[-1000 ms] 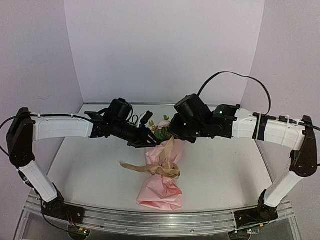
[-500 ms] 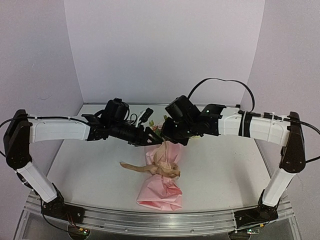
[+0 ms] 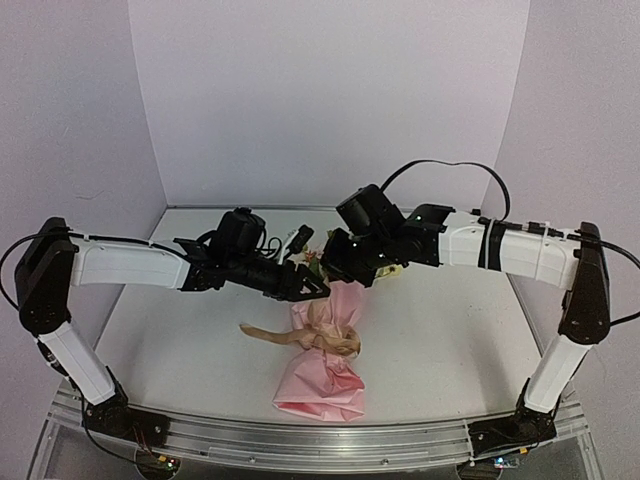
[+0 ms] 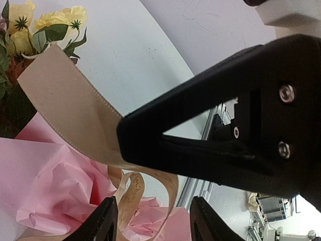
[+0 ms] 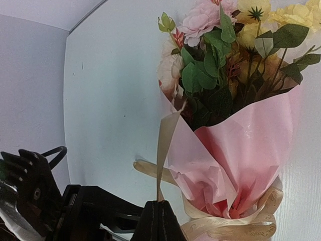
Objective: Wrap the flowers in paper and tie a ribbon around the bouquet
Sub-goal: Pass from the right arm to the left
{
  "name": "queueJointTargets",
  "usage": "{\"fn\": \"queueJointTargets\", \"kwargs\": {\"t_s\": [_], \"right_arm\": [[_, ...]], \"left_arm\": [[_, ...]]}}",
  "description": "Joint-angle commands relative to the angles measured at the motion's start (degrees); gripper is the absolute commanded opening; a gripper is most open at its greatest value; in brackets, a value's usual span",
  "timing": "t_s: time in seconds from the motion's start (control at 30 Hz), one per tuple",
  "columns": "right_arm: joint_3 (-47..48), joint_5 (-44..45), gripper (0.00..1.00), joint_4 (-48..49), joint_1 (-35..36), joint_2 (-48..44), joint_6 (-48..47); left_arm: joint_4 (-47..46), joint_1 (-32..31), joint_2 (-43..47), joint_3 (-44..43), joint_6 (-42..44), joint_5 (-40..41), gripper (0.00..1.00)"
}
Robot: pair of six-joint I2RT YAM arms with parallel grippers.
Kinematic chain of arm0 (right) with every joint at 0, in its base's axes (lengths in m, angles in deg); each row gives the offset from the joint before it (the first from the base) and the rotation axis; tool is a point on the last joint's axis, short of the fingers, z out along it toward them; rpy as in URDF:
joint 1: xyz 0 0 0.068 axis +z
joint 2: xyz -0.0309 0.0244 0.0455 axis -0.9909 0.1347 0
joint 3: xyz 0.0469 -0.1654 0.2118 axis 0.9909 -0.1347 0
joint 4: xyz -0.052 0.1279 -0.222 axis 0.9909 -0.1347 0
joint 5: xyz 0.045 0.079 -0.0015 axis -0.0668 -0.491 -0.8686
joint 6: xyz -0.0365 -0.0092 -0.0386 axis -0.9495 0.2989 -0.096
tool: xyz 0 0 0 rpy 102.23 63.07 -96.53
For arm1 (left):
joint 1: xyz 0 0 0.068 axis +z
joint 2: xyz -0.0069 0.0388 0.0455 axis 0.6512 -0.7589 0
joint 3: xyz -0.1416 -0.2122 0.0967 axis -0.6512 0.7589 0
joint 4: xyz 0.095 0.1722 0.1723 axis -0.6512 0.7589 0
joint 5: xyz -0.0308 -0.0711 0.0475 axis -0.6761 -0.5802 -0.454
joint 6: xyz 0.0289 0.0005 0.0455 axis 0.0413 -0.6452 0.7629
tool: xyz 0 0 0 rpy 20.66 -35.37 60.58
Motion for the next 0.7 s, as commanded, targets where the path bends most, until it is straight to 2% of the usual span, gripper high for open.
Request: {"fn": "queueJointTargets", "kwargs": {"t_s": [0.0,0.07,0.13,0.2,0.23,0.3,0.4,0.53,0.67], "right_arm": [[-0.8,-3.0,0.00,1.9,-0.2,0.0,-1.3],[-1.8,-3.6,0.00,2.5,-0.2,-0.4,-1.8],[-3.0,-3.6,0.02,3.0,-0.2,-1.1,-2.5],[-4.5,-3.1,0.16,3.1,-0.2,-2.6,-3.6],[-5.5,-2.6,0.24,3.0,-0.2,-3.5,-4.3],[-7.8,-1.6,0.42,3.1,-0.2,-6.0,-5.7],[-13.9,-0.8,0.55,3.4,-0.2,-9.7,-7.6],[-23.5,0.5,0.59,5.2,0.0,-14.2,-8.2],[-31.2,-1.8,0.54,9.9,1.0,-15.6,-8.6]], "left_arm": [[-3.8,-0.2,-1.6,-0.8,-0.7,-0.6,0.45],[-4.1,-0.2,-2.4,-1.3,-1.1,-1.3,0.34],[-4.6,-0.2,-2.7,-1.5,-1.6,-1.2,0.18],[-5.0,-0.2,-2.3,-1.1,-2.1,-0.4,0.04],[-5.1,-0.2,-2.1,-0.9,-2.3,0.3,0.01],[-5.0,-0.2,-1.4,-0.5,-2.9,1.8,0.00],[-4.3,-0.2,-0.6,-0.2,-4.1,5.5,0.00],[-3.2,-0.2,-0.2,-0.2,-5.8,9.4,0.00],[-2.2,0.0,0.2,-0.5,-7.1,12.0,0.00]]}}
